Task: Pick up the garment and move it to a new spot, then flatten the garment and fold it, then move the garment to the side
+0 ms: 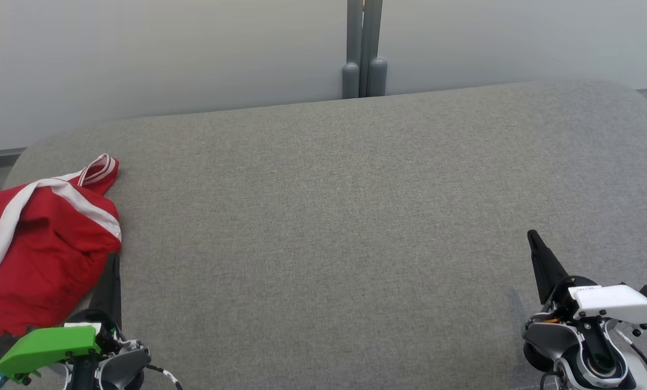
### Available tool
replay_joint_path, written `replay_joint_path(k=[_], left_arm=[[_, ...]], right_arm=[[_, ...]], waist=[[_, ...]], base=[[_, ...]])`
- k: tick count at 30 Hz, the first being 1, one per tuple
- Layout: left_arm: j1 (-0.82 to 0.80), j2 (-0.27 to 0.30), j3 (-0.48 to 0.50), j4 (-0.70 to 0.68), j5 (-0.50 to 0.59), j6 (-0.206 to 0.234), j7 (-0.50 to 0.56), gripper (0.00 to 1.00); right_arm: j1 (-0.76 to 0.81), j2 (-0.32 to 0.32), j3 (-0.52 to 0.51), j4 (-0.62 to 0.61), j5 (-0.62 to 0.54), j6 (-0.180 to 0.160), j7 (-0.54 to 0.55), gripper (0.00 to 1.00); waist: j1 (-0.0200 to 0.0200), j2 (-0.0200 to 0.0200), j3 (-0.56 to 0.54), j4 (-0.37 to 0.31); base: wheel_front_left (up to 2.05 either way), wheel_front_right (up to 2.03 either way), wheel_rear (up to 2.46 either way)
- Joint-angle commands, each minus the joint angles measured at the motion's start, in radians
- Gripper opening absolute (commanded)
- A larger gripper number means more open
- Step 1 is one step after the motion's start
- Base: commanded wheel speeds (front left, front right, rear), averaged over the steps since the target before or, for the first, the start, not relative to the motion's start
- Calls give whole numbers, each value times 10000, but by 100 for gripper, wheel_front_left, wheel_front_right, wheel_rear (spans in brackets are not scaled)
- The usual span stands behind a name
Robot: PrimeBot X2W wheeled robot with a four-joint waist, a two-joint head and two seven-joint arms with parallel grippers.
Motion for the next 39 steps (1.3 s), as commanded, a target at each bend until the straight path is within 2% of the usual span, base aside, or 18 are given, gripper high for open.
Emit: replay_joint_path(k=[1, 39], left_arm=[[-108, 69, 26, -17, -12, -43, 31, 0], [-109, 69, 25, -17, -12, -43, 31, 0]], right_arm=[[124, -47, -17, -43, 71, 4, 17, 0], [124, -47, -17, -43, 72, 4, 17, 0]], waist=[[0, 0, 0, 0], [0, 0, 0, 0]], base=[[0, 0, 0], [0, 0, 0]])
